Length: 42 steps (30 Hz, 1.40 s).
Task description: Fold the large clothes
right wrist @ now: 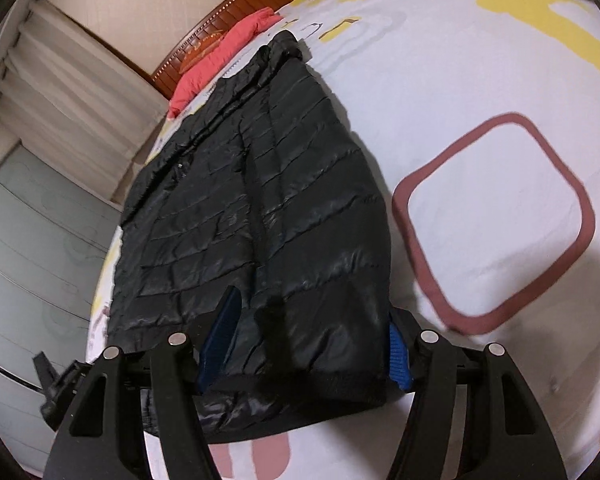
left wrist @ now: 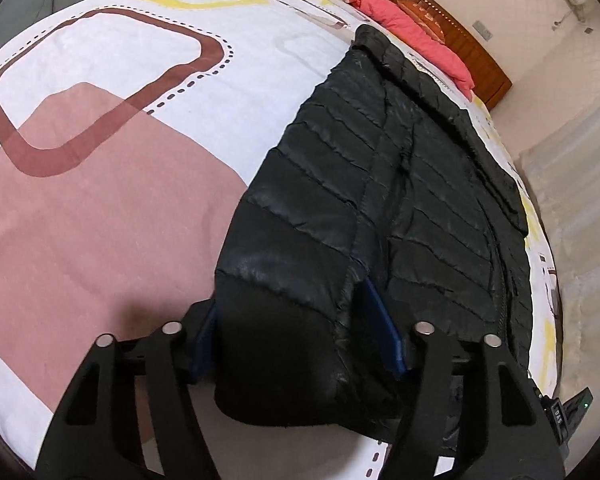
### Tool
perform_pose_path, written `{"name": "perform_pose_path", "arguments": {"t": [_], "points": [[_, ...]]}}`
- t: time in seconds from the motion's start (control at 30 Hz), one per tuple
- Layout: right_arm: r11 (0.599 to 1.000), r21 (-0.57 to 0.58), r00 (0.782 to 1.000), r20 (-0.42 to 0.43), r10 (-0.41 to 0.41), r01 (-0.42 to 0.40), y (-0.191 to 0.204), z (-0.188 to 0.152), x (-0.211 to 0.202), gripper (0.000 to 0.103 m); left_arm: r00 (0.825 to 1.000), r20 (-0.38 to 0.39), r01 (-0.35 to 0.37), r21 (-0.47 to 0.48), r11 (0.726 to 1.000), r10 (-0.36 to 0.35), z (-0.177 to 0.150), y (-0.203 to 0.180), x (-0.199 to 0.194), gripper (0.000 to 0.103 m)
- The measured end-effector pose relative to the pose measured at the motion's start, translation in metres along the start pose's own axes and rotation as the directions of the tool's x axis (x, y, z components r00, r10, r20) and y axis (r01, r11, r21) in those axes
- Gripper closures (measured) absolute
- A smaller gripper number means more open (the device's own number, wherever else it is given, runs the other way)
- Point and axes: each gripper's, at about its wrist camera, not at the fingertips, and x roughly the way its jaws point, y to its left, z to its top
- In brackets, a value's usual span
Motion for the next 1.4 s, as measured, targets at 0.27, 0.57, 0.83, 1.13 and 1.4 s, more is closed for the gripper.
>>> {"name": "perform_pose_path", "arguments": {"t": [0.27, 0.57, 0.83, 1.13, 1.4], "points": [[0.995, 0.071, 0.997, -0.004, 0.075, -0.075, -0.015, -0.003, -0.006, 0.051, 0.999, 0.003, 0.049, -0.089, 0.995, -0.049, -0.002, 0.019, -0.005, 0.05], [0.993, 0.069, 0.995, -0.006, 0.101, -0.1, -0.015, -0.006, -0.006, 0.062, 0.995, 0.01, 0.097, -0.06, 0.993, -0.097, -0.002, 0.011, -0.004, 0.073], [0.985, 0.072, 0.987, 0.038, 0.156, -0.158, -0.011, -0.001, -0.016, 0.087, 0.988, 0.084, 0.13, -0.025, 0.991, -0.127, 0.008, 0.002, -0.026, 0.091], [0.975, -0.008, 0.963, 0.152, 0.221, -0.223, 0.017, 0.01, -0.057, 0.09, 0.964, 0.162, 0.21, 0.021, 0.977, -0.211, 0.019, -0.016, -0.068, 0.093], [0.954, -0.106, 0.923, 0.244, 0.298, -0.28, 0.052, 0.023, -0.102, 0.09, 0.916, 0.265, 0.288, 0.088, 0.954, -0.301, 0.031, -0.036, -0.129, 0.094]]}}
